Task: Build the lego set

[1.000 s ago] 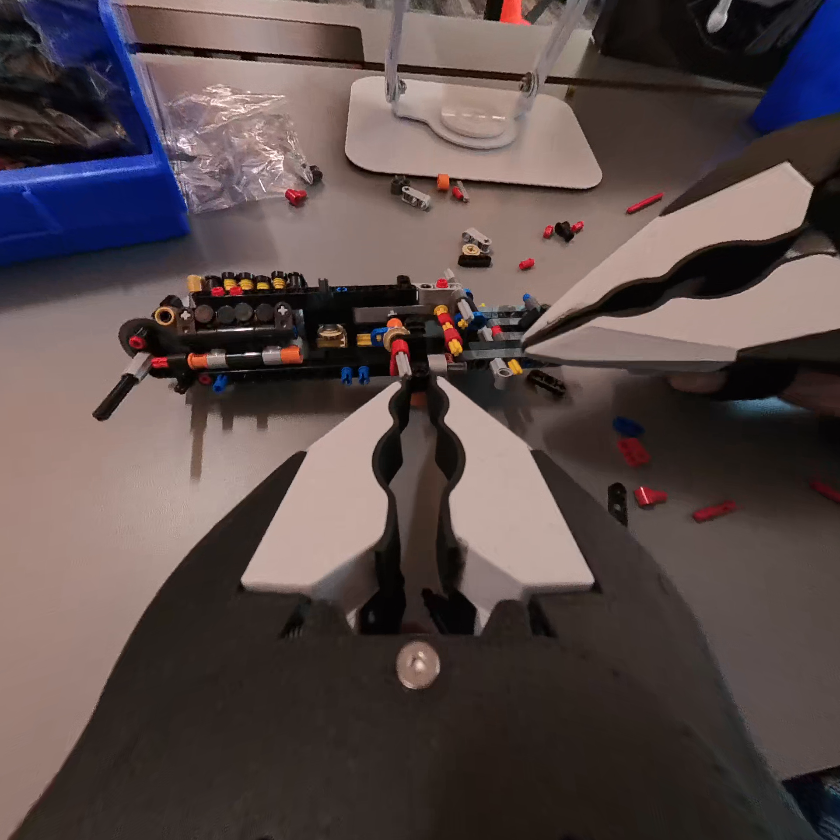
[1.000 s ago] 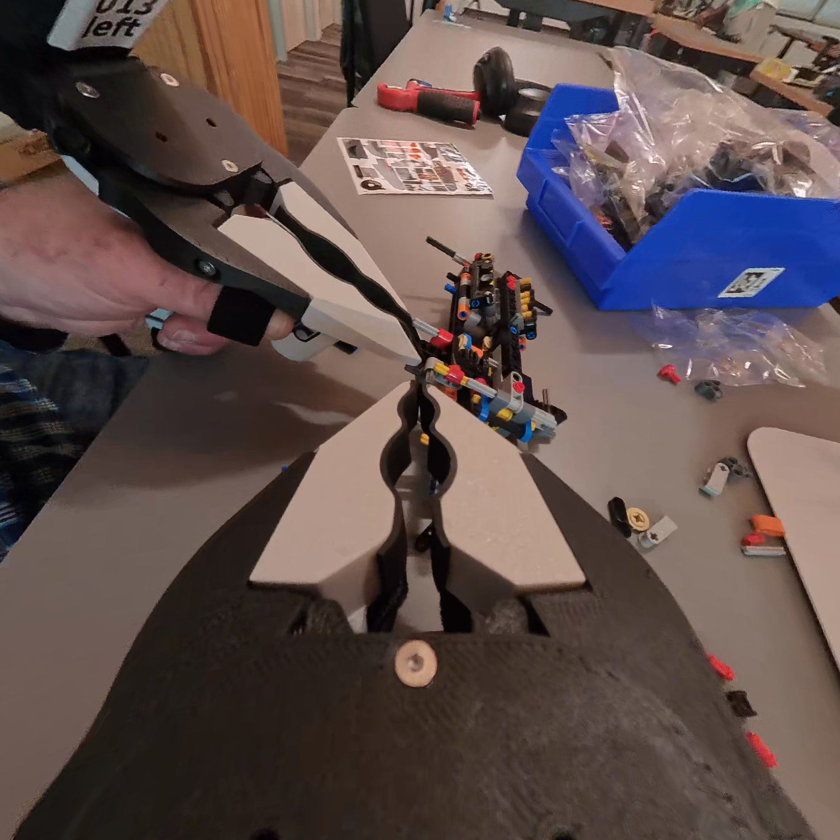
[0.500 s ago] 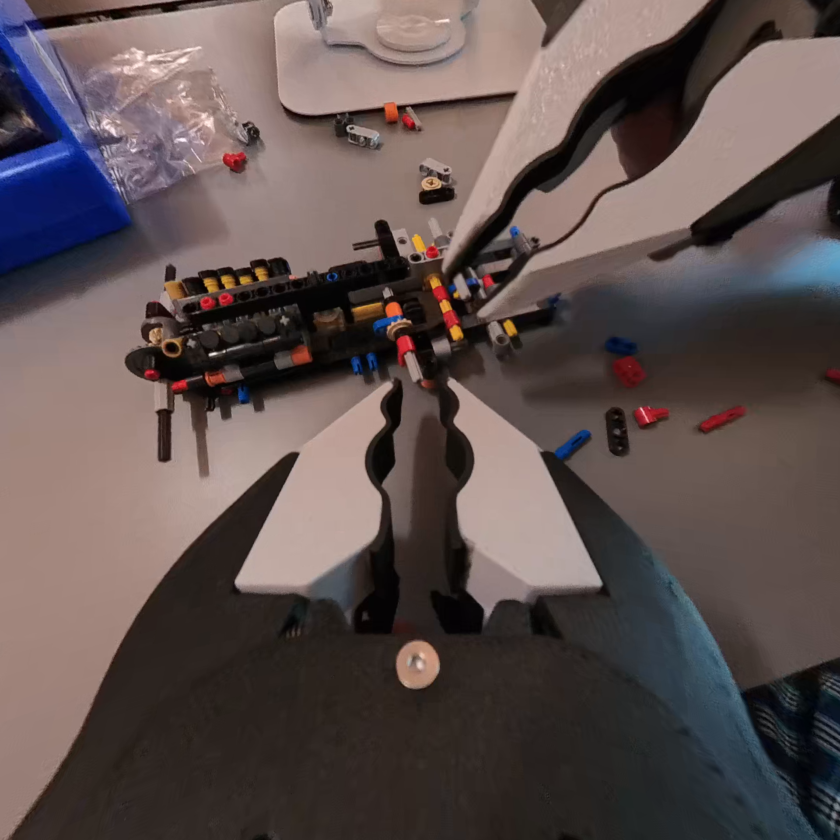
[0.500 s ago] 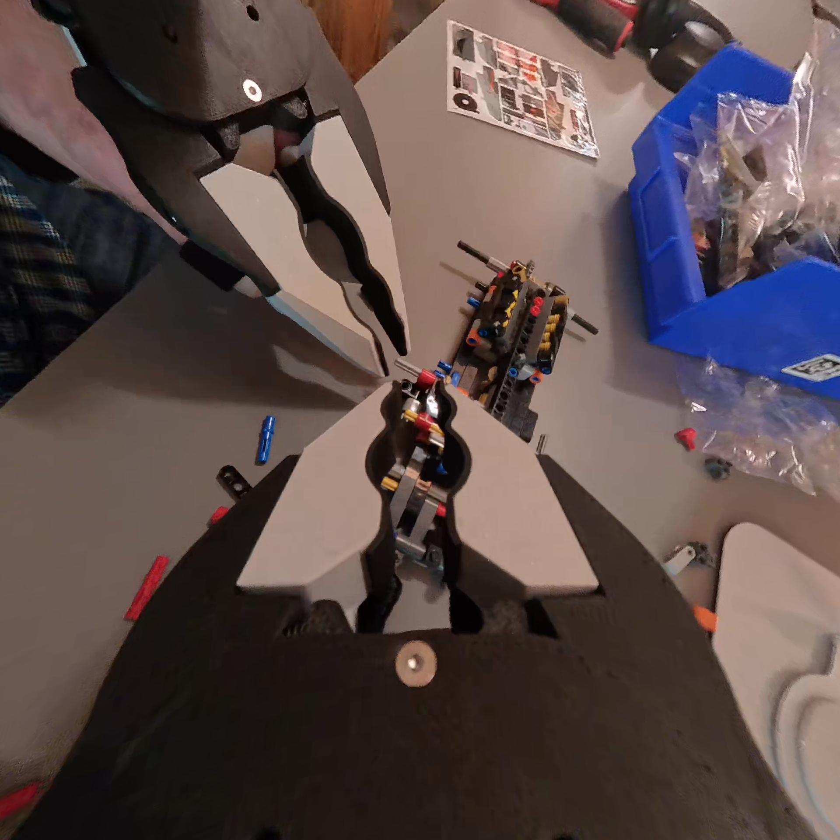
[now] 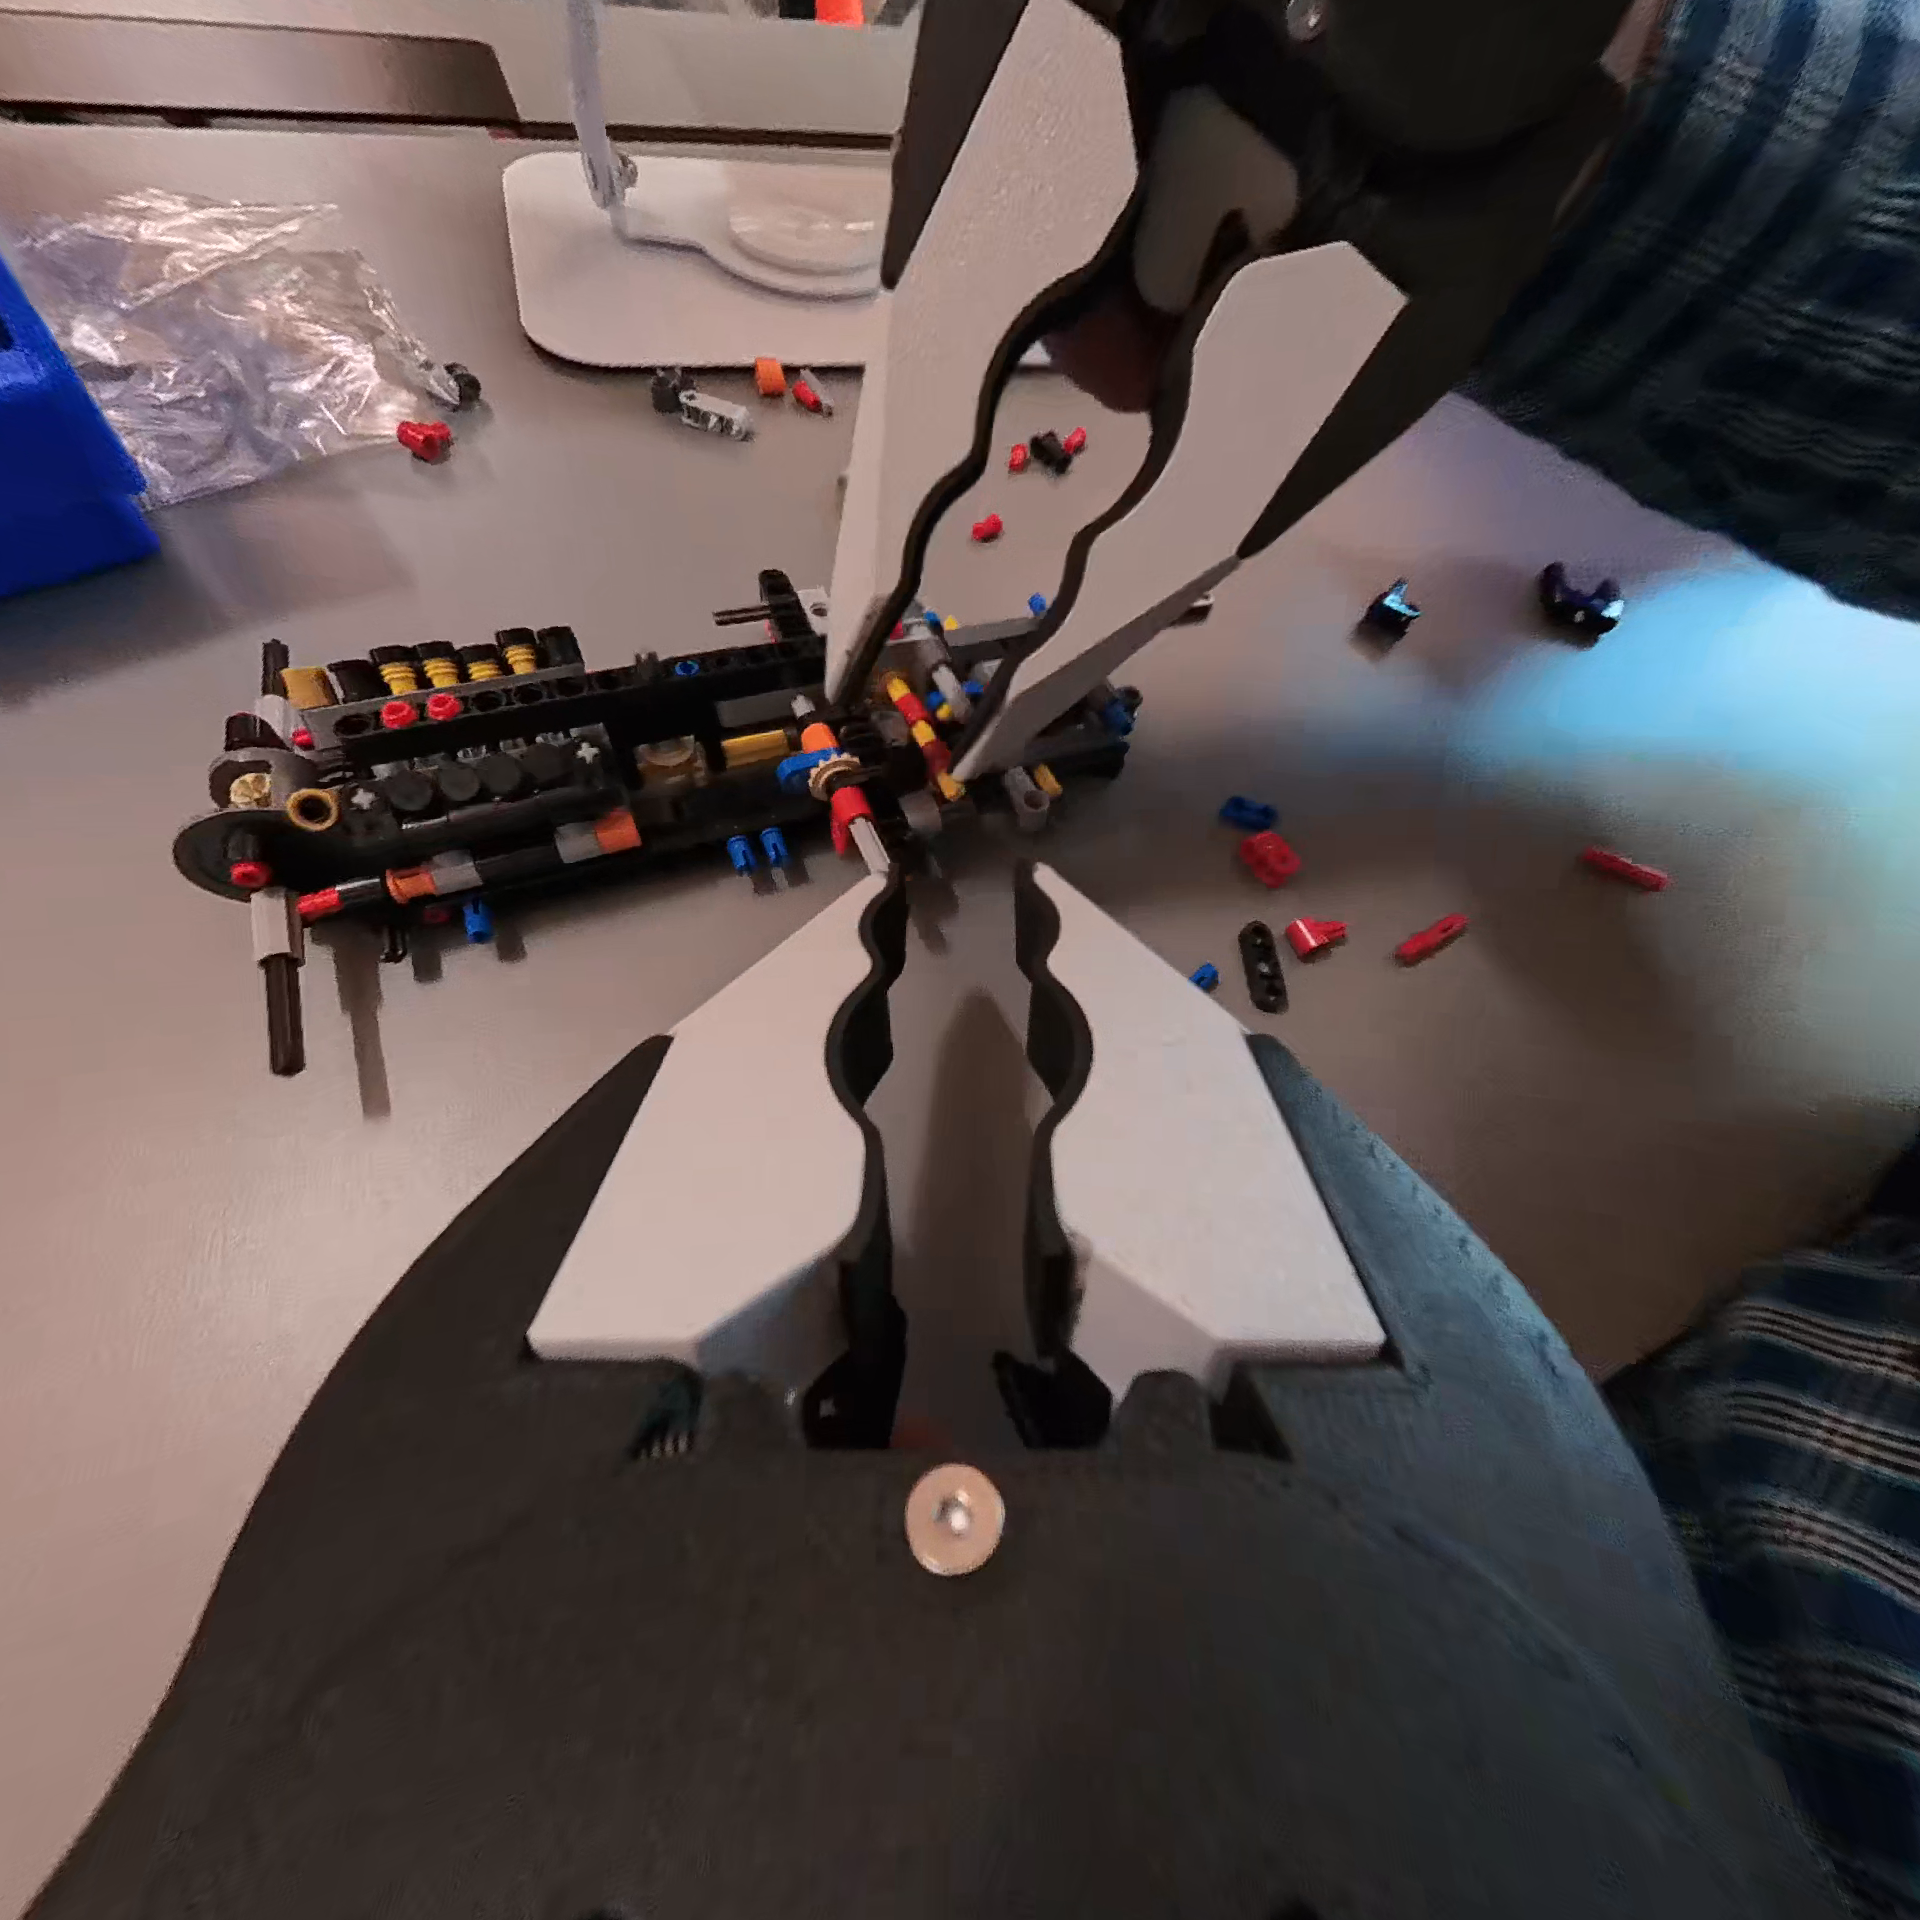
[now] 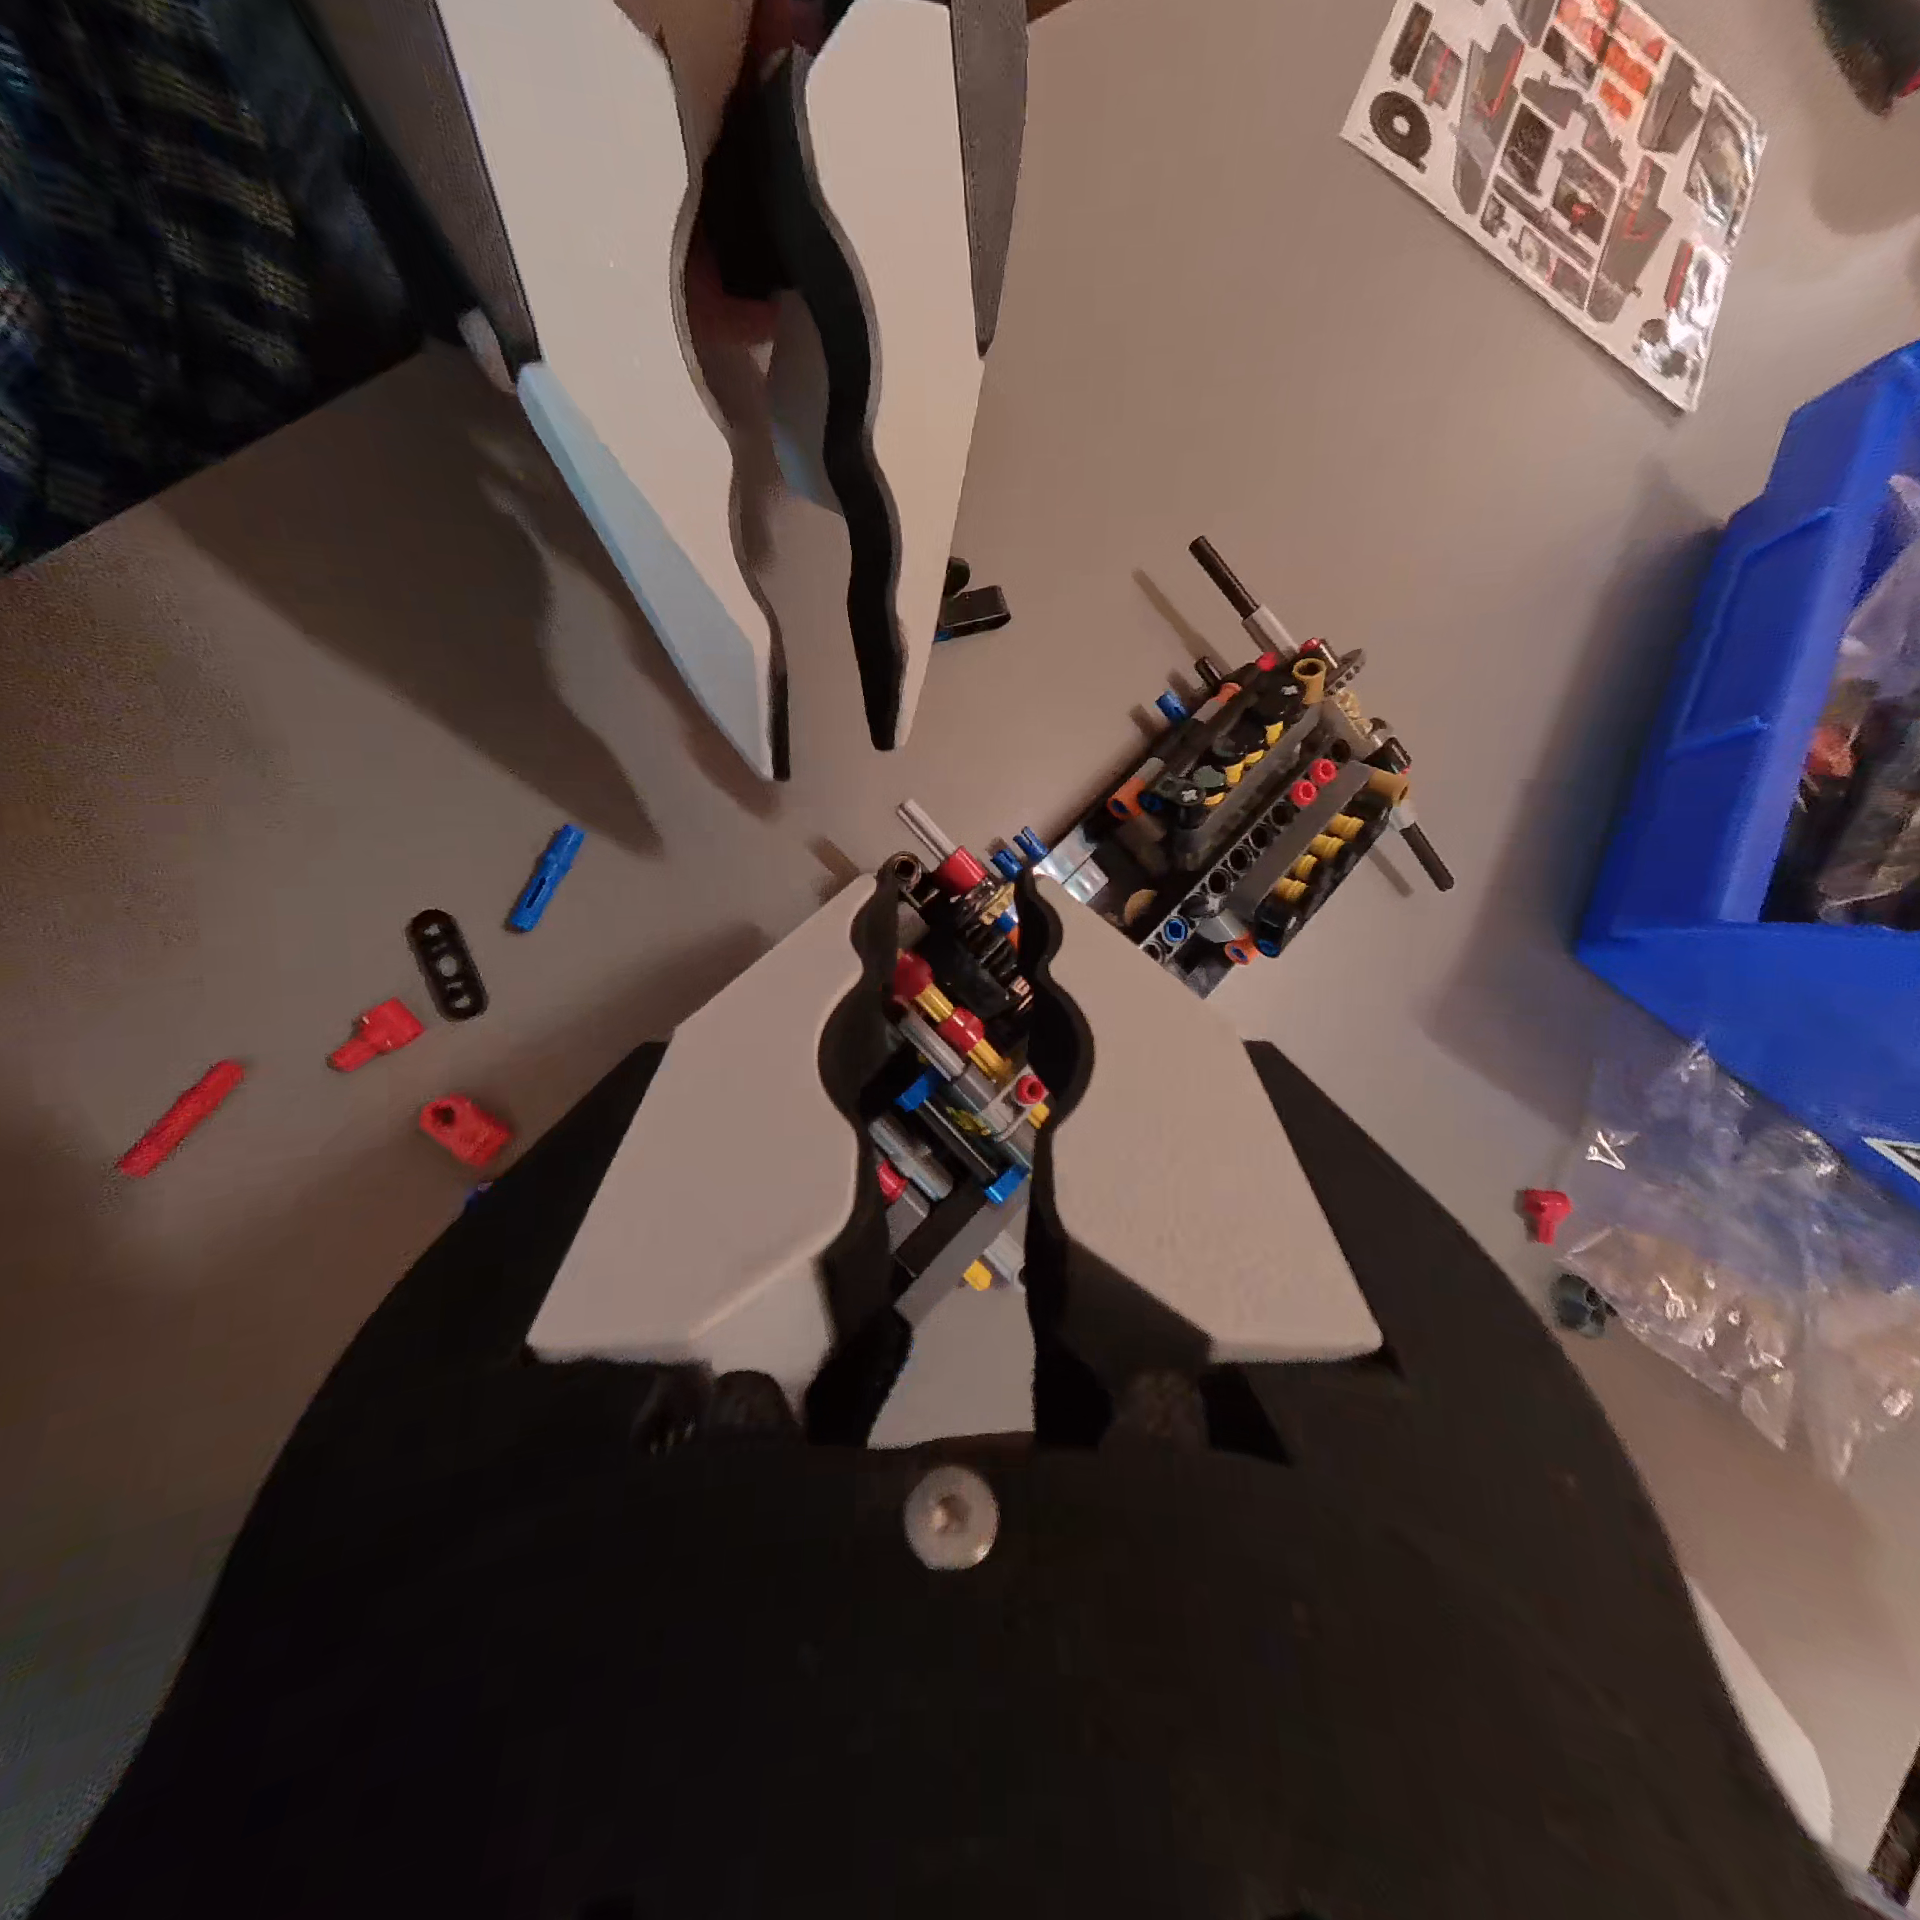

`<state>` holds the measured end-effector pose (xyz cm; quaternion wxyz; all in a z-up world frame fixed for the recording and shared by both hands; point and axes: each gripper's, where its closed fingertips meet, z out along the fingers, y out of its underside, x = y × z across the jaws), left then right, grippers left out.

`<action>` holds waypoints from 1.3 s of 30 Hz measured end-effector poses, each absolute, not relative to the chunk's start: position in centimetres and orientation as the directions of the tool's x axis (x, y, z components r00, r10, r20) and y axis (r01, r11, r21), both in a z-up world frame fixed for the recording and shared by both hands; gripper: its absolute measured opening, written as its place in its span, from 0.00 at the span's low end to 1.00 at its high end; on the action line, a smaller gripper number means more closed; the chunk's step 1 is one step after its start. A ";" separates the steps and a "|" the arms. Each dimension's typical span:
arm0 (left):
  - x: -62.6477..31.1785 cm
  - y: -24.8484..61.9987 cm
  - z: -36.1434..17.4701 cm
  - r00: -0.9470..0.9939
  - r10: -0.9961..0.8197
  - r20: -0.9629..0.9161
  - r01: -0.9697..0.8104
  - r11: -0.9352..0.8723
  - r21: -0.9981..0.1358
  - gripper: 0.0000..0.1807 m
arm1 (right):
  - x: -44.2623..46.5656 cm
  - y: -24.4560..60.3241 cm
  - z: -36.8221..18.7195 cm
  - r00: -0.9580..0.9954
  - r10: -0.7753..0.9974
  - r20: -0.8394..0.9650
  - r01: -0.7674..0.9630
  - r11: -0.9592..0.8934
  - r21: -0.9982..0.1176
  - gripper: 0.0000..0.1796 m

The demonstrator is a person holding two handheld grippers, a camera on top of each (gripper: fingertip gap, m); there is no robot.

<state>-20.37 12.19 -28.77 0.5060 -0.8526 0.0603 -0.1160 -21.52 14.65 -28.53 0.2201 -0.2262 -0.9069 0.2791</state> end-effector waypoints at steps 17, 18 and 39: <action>-20.6 11.5 -27.9 0.899 -0.275 0.340 0.187 -0.461 -0.867 0.12 | -22.3 13.3 -30.5 -0.925 0.369 0.091 0.271 0.808 -0.523 0.04; -20.7 11.6 -28.1 0.899 -0.268 0.348 0.192 -0.474 -0.859 0.13 | -22.3 13.3 -30.7 -0.925 0.371 0.085 0.275 0.806 -0.524 0.04; -23.5 12.3 -32.6 0.998 -0.020 0.067 0.037 -0.671 -0.740 0.12 | -24.8 13.7 -30.3 -0.809 0.585 -0.057 0.504 0.642 -0.577 0.06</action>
